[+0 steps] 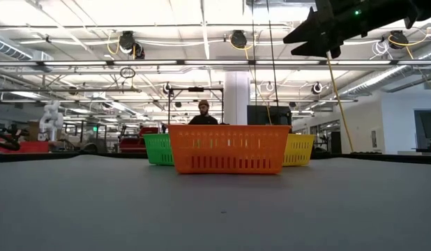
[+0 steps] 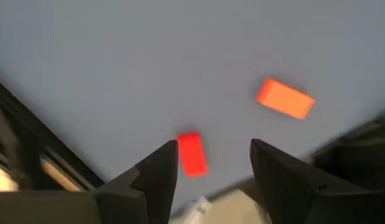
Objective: Sort & place blocks by color
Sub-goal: Put the red block into the orange bin
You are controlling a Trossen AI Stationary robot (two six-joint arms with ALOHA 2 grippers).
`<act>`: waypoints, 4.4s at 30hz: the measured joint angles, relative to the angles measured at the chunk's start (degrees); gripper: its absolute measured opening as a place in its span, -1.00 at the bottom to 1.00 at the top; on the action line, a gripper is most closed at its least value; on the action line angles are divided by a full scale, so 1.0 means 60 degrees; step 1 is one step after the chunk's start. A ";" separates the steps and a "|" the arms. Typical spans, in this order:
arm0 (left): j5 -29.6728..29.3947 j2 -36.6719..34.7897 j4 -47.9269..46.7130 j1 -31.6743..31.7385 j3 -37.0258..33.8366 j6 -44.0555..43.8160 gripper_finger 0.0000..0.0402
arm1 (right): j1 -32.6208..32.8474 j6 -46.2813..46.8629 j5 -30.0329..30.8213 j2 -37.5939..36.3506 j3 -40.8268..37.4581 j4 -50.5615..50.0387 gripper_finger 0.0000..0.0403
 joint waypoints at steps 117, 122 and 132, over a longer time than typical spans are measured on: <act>-0.3015 -0.1251 1.0017 0.5212 -0.3311 1.0631 -0.37 | -0.0007 -0.0542 -0.0415 0.0000 0.0000 0.0134 0.55; -0.3039 -0.0355 0.9113 0.5404 -0.2323 1.2044 -0.37 | -0.0007 -0.0643 -0.0413 -0.0004 0.0000 0.0140 0.55; -0.2435 0.2078 0.8680 0.5461 -0.0510 1.3667 -0.37 | -0.0007 -0.0761 -0.0393 -0.0089 0.0000 0.0083 0.55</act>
